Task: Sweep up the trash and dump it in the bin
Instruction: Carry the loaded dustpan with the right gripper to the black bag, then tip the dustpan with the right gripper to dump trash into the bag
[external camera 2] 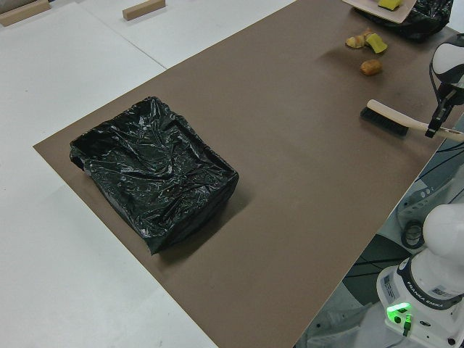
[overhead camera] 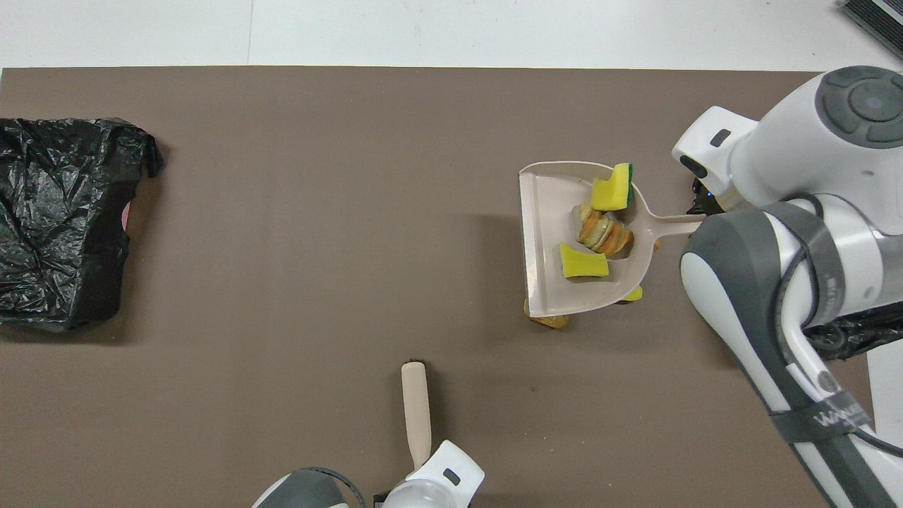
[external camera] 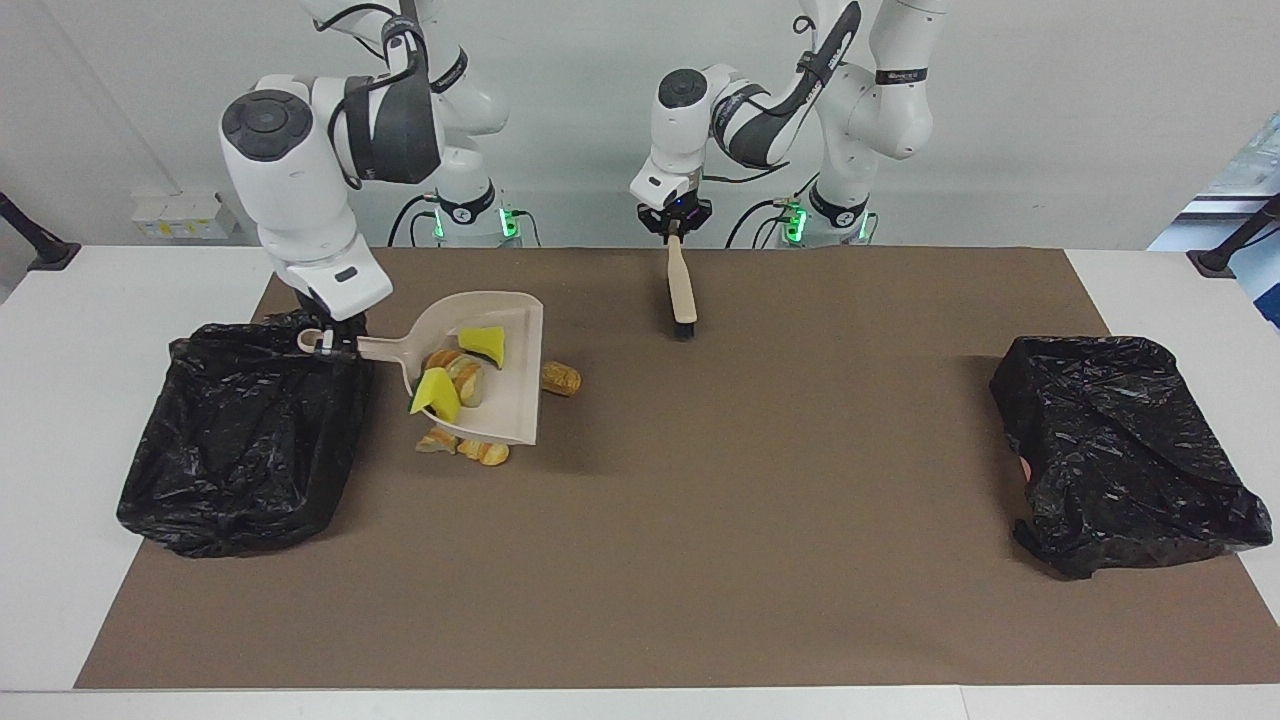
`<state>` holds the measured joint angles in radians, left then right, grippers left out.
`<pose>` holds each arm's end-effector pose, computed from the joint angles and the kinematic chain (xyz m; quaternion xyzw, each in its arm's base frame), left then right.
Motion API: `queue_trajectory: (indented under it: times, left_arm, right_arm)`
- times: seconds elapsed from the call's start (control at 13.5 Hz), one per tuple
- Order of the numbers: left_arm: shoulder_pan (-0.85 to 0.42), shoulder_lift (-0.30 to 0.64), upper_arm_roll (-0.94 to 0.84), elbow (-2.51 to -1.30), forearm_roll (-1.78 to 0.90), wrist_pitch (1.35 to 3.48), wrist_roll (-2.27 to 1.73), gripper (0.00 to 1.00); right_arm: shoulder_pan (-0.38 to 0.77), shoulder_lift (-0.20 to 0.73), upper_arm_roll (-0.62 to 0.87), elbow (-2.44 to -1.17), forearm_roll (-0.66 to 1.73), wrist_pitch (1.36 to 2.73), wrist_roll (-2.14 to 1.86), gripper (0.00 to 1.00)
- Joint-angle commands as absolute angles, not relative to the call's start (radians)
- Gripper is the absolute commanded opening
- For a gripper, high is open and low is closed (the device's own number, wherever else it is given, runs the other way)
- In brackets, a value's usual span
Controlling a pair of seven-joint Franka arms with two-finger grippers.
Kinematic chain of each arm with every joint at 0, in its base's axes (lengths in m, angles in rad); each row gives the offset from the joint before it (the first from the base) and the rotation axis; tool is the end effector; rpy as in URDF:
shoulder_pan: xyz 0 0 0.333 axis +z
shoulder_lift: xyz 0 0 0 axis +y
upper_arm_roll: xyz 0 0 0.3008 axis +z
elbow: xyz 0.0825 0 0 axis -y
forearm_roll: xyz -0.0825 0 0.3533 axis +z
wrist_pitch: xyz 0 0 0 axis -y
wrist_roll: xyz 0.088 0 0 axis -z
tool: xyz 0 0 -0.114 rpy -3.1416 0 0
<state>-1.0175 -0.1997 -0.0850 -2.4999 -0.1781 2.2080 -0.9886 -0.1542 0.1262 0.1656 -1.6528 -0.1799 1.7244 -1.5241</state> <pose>0.1825 -0.3752 0.3487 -0.9971 -0.0006 0.0754 0.0092 0.5643 -0.0158 0.5122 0.7060 0.7034 -0.0726 0.0388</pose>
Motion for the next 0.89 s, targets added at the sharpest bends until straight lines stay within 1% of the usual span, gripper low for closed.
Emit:
queue_trajectory:
  times: [0.0,0.15,0.3,0.37,0.52,0.59,0.67,0.74,0.81]
  left_arm:
    - [-1.039,-0.212,-0.071,-2.528,-0.163,2.240,-1.014,0.00]
    - [-1.031,-0.201,-0.071,-2.528,-0.163,2.247,-1.014,0.00]
    - [-1.031,-0.201,-0.072,-2.526,-0.163,2.244,-1.000,0.00]
    - [-1.029,-0.199,-0.071,-2.526,-0.163,2.244,-0.997,0.08]
    - [-1.026,-0.198,-0.071,-2.526,-0.164,2.241,-0.991,0.10]
    - [-1.026,-0.198,-0.071,-2.526,-0.164,2.238,-0.974,0.13]
    - [-1.026,-0.198,-0.071,-2.526,-0.166,2.237,-0.971,0.17]
    - [-1.025,-0.198,-0.071,-2.526,-0.166,2.230,-0.969,0.24]
    - [-1.016,-0.196,-0.071,-2.526,-0.170,2.230,-0.965,0.27]
  right_arm:
    - [-0.242,0.117,0.172,-1.643,-0.178,1.715,-1.630,0.00]
    - [-0.307,0.120,0.150,-1.643,-0.195,1.753,-1.725,0.00]
    - [-0.359,0.124,0.150,-1.646,-0.340,1.897,-1.807,0.00]
    - [-0.376,0.127,0.149,-1.647,-0.403,1.949,-1.836,0.00]
    - [-0.406,0.129,0.124,-1.652,-0.440,2.014,-1.848,0.00]
    - [-0.416,0.127,0.120,-1.660,-0.486,2.049,-1.838,0.00]
    - [-0.425,0.126,0.120,-1.664,-0.541,2.065,-1.806,0.00]
    - [-0.428,0.123,0.118,-1.669,-0.608,2.065,-1.719,0.00]
    - [-0.428,0.112,0.118,-1.689,-0.689,2.060,-1.657,0.00]
